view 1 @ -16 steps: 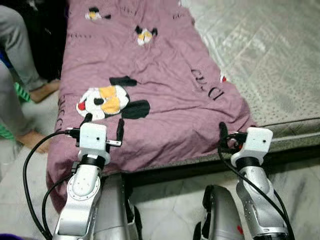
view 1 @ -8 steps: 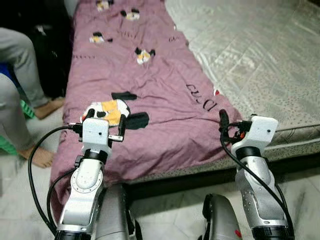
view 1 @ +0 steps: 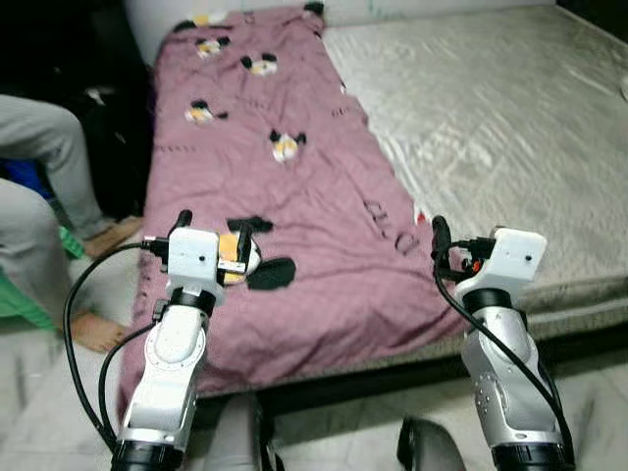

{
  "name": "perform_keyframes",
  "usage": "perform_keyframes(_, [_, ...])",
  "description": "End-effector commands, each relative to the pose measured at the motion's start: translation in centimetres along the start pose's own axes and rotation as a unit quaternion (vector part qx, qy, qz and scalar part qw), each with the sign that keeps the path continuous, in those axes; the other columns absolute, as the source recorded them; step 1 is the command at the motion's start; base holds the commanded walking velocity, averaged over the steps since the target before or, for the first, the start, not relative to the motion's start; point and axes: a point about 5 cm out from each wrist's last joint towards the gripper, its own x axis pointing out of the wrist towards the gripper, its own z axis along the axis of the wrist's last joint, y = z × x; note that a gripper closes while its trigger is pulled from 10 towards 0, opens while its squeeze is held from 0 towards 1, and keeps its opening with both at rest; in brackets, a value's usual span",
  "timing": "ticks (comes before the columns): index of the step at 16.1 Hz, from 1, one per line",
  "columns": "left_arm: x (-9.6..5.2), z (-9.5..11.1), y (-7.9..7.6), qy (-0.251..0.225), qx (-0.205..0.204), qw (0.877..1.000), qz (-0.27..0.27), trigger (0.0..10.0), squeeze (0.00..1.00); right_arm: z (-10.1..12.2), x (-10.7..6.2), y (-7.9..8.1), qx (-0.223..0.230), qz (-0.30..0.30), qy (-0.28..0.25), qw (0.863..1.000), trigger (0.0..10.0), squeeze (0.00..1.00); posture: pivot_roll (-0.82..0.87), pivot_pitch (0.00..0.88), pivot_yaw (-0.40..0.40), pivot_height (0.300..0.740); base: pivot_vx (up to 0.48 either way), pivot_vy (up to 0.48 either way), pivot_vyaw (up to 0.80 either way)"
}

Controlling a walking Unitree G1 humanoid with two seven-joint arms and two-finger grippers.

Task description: Clean up the room

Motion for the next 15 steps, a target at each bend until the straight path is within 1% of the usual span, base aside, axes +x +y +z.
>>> perform_keyframes(1, [-0.1,-0.1,0.0,0.000,-0.003,1.000,-0.005,10.0,0.00,-0.1,0.1,-0.1,-0.001,-0.004,0.002,1.000,10.0,0.00,0.01,0.055,0.075,0.693,0.000,0.000,0.00])
perform_keyframes(3, [-0.1,-0.1,-0.2,-0.001,-0.002,1.000,-0.009,10.0,0.00,-0.1,0.0,-0.2,-0.003,-0.004,0.003,1.000,10.0,0.00,0.01,0.056,0.076,0.707,0.000,0.000,0.00])
perform_keyframes(6, [0.0,-0.2,-0.3,0.000,-0.002,1.000,-0.010,10.0,0.00,-0.4,-0.2,-0.5,-0.007,-0.007,0.009,1.000,10.0,0.00,0.00,0.060,0.076,0.740,0.000,0.000,0.00])
perform_keyframes(8, [0.0,-0.2,-0.3,-0.001,-0.004,1.000,-0.011,10.0,0.00,-0.7,-0.3,-0.6,-0.009,-0.008,0.014,1.000,10.0,0.00,0.00,0.063,0.073,0.740,0.000,0.000,0.00])
perform_keyframes(9, [0.0,-0.3,-0.2,0.000,-0.014,1.000,-0.004,10.0,0.00,-0.8,-0.4,-0.6,-0.010,-0.008,0.017,1.000,10.0,0.00,0.00,0.066,0.072,0.740,0.000,0.000,0.00])
perform_keyframes(11, [0.0,-0.4,0.0,0.006,-0.020,1.000,0.002,10.0,0.00,-0.9,-0.5,-0.7,-0.011,-0.007,0.018,1.000,10.0,0.00,0.00,0.067,0.070,0.740,0.000,0.000,0.00])
perform_keyframes(13, [-0.4,-0.6,0.3,0.012,-0.025,1.000,0.011,10.0,0.00,-1.1,-0.8,-0.4,-0.010,-0.002,0.025,1.000,10.0,0.00,0.00,0.076,0.065,0.740,0.000,0.000,0.00])
perform_keyframes(15, [-0.7,-0.8,0.1,0.017,-0.030,0.999,0.008,10.0,0.00,-1.4,-0.9,-0.2,-0.006,0.000,0.036,0.999,10.0,0.00,0.00,0.084,0.062,0.740,0.000,0.000,0.00])
